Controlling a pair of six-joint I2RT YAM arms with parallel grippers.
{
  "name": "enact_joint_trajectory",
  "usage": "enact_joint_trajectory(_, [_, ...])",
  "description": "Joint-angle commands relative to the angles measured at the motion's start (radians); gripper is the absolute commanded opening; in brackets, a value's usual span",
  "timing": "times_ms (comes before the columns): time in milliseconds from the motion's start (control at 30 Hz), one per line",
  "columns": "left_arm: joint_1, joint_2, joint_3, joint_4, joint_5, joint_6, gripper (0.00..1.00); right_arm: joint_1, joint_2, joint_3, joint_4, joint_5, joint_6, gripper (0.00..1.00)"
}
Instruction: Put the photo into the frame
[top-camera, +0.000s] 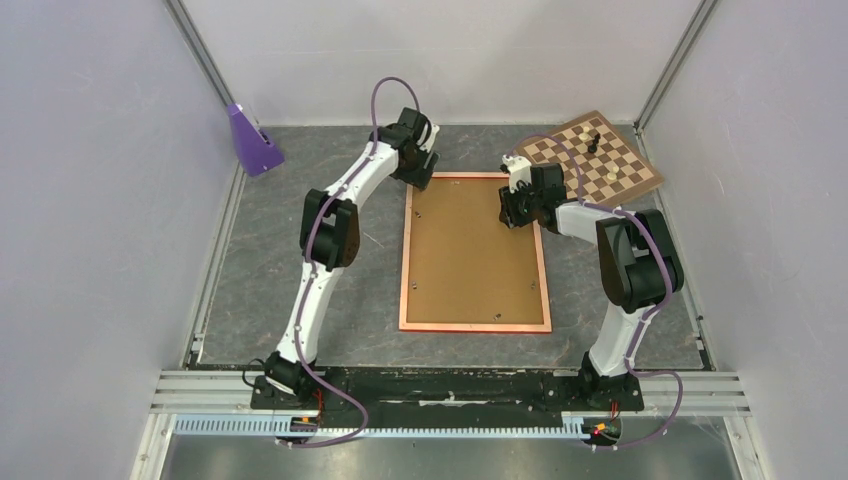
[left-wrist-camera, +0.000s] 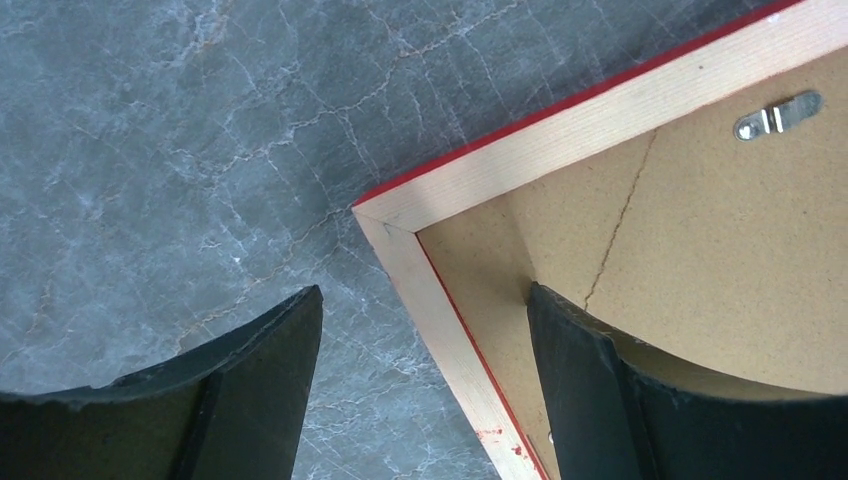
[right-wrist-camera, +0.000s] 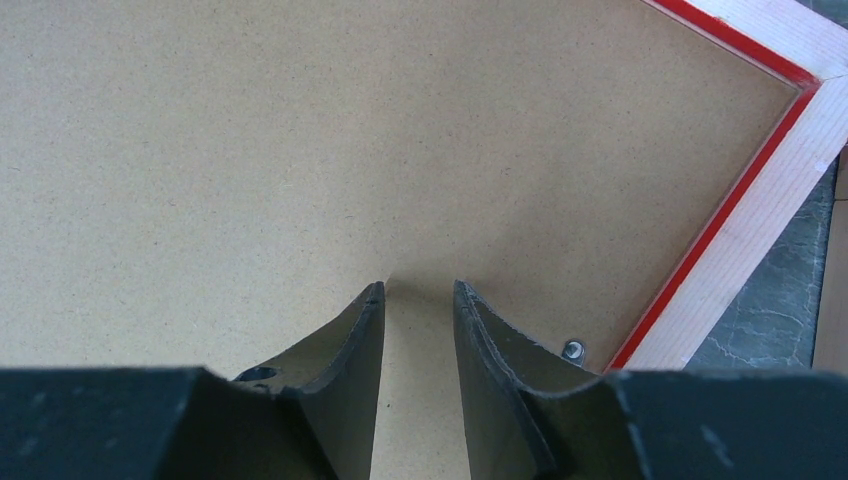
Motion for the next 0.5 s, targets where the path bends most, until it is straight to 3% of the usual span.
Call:
enact_joint_trajectory(0, [0.022,-0.024,-0.1,-0.094,0.049,0.007,0.82,0.003,0.054,-0.005,-0.097,0.013,0.013,0.34])
enact_joint_trajectory(233, [0.02,-0.112,-0.114,-0.065,0.203,-0.081,0.82,0.003,0.044,-0.002,-0.102,0.006,0.013,0.34])
enact_joint_trajectory(467, [0.018,-0.157,-0.143,-0.075,0.101,-0.062,0.82,0.002,0.033,0.002,-0.104,-0.001,0.01,0.34])
